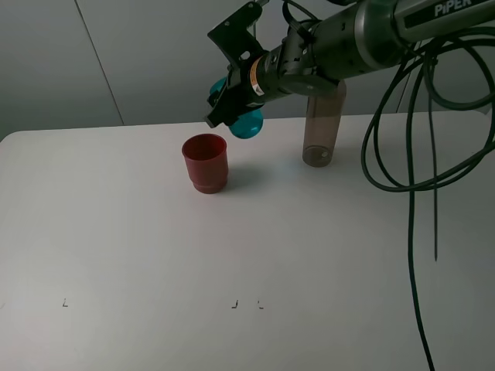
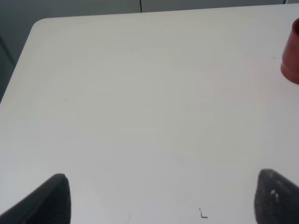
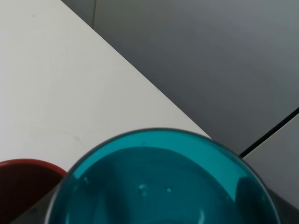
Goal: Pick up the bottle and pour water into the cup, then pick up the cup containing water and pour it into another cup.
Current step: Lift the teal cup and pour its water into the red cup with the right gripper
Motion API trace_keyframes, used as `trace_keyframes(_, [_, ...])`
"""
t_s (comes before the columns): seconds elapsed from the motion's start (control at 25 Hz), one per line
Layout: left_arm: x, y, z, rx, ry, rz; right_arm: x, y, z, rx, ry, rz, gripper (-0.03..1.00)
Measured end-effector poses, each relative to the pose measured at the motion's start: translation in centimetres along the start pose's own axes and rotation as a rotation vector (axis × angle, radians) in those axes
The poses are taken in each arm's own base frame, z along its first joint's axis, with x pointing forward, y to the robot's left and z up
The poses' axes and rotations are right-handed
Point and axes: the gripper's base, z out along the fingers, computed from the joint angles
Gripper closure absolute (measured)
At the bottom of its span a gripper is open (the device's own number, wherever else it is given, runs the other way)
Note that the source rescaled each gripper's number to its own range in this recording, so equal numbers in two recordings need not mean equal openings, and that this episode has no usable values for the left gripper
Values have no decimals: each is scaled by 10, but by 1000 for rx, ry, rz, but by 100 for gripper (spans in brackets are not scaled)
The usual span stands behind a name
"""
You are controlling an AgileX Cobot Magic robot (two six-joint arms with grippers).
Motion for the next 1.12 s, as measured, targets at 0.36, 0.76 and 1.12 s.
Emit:
trace_keyframes(0.36, [0, 0, 0, 0, 0, 0, 0, 0, 0, 3, -2, -74, 88])
trace_keyframes(0.76, [0, 0, 0, 0, 0, 0, -2, -1, 0, 7, -8, -143, 88])
trace_keyframes(1.12, [0, 0, 0, 0, 0, 0, 3, 1, 8, 1, 7, -143, 88])
